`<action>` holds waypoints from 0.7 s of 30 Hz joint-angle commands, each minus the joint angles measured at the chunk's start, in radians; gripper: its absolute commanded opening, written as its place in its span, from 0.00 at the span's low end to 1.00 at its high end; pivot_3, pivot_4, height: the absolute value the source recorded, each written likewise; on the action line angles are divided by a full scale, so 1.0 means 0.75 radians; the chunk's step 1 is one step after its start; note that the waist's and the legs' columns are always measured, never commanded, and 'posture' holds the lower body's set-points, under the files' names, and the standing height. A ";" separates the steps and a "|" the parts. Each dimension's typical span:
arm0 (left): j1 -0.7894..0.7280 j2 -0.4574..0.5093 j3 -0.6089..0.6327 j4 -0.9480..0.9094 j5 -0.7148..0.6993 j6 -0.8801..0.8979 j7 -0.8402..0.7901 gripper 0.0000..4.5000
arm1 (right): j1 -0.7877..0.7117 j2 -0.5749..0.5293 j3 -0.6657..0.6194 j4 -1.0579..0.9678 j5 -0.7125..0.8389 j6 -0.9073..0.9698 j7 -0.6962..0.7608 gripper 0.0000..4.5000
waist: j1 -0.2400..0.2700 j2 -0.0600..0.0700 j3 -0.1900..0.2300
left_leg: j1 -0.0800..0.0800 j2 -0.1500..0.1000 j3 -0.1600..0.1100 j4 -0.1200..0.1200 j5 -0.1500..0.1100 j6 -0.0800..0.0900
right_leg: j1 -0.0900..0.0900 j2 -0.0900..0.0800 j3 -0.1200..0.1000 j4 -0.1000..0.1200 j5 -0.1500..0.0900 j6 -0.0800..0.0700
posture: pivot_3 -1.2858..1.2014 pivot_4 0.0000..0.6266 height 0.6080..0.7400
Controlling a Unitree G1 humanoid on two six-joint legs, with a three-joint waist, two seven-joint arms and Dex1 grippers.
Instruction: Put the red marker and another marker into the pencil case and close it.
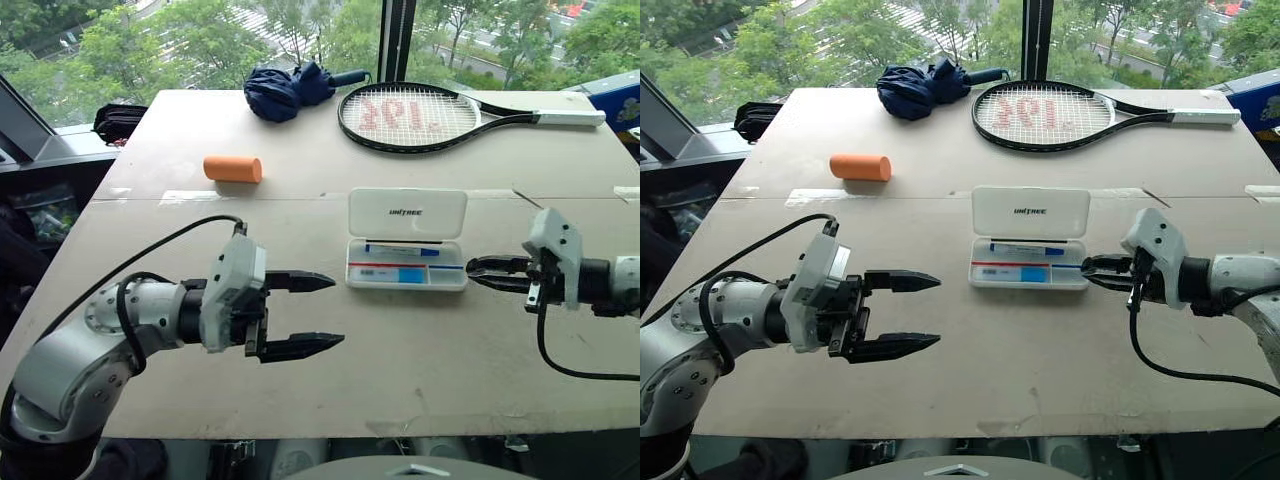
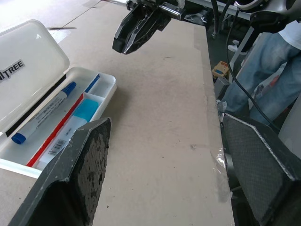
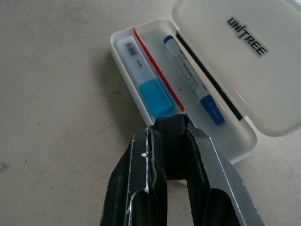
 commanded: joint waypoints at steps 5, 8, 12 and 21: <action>0.124 0.062 0.110 -0.083 -0.040 -0.045 0.027 0.85 | -0.254 0.004 0.330 0.293 -0.259 -0.265 0.207 0.01 | 0.021 -0.001 0.001 | -0.002 0.000 0.003 0.000 0.000 0.000 | -0.003 -0.003 0.002 -0.001 0.000 0.000 | 0.52 0.24 0.94; 0.163 0.059 0.138 -0.111 -0.056 -0.043 0.063 0.85 | -0.314 0.039 0.385 0.374 -0.304 -0.299 0.235 0.01 | 0.025 -0.001 0.001 | -0.002 0.000 0.003 -0.001 0.000 0.000 | -0.003 -0.004 0.002 -0.002 0.000 0.000 | 0.52 0.24 0.94; 0.192 0.059 0.152 -0.139 -0.073 -0.044 0.099 0.85 | -0.363 0.071 0.428 0.468 -0.355 -0.340 0.277 0.01 | 0.024 0.000 0.002 | -0.002 -0.001 0.003 -0.001 0.000 0.000 | -0.003 -0.005 0.002 -0.001 0.000 0.000 | 0.52 0.24 0.94; 0.217 0.060 0.161 -0.152 -0.096 -0.053 0.158 0.85 | -0.397 0.059 0.335 0.522 -0.285 -0.324 0.383 0.52 | 0.022 0.000 0.002 | -0.002 -0.001 0.003 -0.001 0.000 -0.001 | -0.004 -0.005 0.002 -0.001 0.000 0.000 | 0.52 0.24 0.94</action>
